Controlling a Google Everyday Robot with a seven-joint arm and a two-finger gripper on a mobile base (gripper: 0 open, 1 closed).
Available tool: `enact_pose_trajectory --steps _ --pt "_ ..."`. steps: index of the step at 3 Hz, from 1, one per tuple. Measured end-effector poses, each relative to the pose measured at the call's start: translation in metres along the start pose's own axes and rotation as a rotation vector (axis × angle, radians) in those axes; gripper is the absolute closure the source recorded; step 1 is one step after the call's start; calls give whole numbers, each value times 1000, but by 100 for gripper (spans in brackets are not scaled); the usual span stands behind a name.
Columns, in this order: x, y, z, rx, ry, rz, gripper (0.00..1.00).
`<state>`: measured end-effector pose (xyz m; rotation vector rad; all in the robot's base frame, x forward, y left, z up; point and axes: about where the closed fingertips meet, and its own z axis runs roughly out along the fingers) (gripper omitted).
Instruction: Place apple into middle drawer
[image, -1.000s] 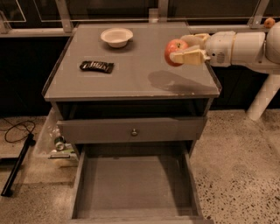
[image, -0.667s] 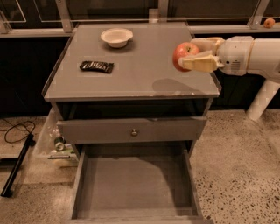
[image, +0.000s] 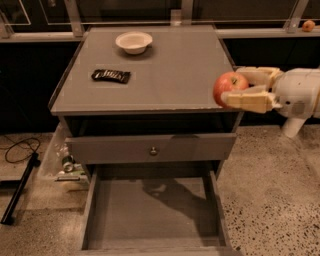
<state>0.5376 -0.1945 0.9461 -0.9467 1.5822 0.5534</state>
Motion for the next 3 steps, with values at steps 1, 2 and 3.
enact_pose_trajectory --steps 1,2,3 --pt "32 6 -2 11 13 63 100" --pt "32 6 -2 10 14 63 100" --pt "54 22 4 -8 30 102 100"
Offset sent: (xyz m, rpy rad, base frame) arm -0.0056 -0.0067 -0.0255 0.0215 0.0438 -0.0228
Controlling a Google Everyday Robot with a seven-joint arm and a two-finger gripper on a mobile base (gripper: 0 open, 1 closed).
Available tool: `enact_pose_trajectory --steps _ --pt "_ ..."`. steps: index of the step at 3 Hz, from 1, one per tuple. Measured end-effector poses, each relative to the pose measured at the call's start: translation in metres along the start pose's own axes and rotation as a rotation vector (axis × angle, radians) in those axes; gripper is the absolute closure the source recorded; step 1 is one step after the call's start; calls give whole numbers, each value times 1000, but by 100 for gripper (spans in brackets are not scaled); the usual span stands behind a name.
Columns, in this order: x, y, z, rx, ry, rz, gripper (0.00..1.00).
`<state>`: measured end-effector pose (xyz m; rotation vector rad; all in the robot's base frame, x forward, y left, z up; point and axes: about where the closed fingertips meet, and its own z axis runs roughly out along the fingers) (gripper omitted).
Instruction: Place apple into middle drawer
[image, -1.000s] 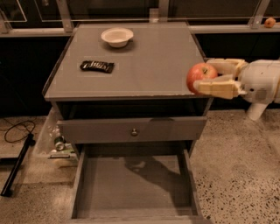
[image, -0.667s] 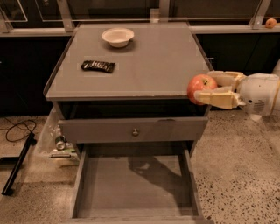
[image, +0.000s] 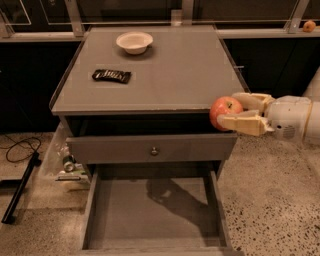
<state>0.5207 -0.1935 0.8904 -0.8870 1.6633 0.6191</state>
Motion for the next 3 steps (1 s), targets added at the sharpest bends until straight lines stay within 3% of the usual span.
enact_pose_trajectory --steps 1,2,3 --pt "49 28 6 -8 36 89 100" --pt "104 59 16 -30 97 130 100" --pt "145 77 29 -67 142 90 100"
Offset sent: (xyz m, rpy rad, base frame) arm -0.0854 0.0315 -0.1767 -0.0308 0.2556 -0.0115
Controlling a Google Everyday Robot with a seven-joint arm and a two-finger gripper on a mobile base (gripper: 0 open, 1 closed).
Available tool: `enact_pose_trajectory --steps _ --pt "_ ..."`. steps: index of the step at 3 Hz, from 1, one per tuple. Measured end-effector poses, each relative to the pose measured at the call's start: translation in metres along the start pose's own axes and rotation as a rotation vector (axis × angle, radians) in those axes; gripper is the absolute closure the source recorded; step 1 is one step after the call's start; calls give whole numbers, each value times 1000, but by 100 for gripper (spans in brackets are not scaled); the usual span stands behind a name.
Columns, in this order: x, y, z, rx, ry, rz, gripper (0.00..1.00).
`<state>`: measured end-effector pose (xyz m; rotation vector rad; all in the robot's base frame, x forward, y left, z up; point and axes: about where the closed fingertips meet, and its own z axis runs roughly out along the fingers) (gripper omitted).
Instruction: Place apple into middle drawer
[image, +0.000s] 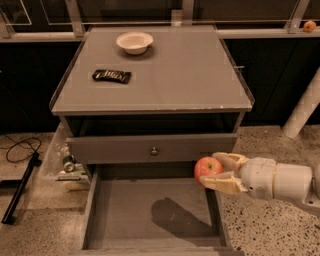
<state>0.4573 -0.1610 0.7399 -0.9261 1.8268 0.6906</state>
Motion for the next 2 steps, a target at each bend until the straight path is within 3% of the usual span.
enact_pose_trajectory --steps 1,2 --pt "26 6 25 -48 37 -80 100" --pt "19 8 13 -21 17 -105 100"
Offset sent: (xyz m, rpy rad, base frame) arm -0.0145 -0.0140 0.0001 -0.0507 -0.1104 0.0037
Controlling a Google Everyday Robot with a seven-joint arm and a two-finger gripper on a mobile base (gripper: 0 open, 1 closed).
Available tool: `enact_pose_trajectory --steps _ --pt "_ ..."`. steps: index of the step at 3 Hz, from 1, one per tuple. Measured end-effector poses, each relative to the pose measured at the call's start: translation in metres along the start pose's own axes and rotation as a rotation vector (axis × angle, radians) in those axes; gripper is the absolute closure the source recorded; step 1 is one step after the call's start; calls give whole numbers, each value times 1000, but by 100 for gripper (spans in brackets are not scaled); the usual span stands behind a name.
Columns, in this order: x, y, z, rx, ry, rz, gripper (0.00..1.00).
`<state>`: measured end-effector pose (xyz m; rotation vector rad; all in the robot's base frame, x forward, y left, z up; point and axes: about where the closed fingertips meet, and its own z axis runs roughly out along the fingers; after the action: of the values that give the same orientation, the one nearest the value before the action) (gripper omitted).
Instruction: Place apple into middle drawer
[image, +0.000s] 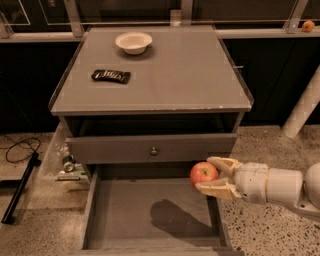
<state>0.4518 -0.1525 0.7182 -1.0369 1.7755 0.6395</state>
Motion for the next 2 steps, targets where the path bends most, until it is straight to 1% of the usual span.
enact_pose_trajectory --steps 1,2 --pt "0 0 0 0 0 0 100" --pt "26 6 31 -29 14 43 100"
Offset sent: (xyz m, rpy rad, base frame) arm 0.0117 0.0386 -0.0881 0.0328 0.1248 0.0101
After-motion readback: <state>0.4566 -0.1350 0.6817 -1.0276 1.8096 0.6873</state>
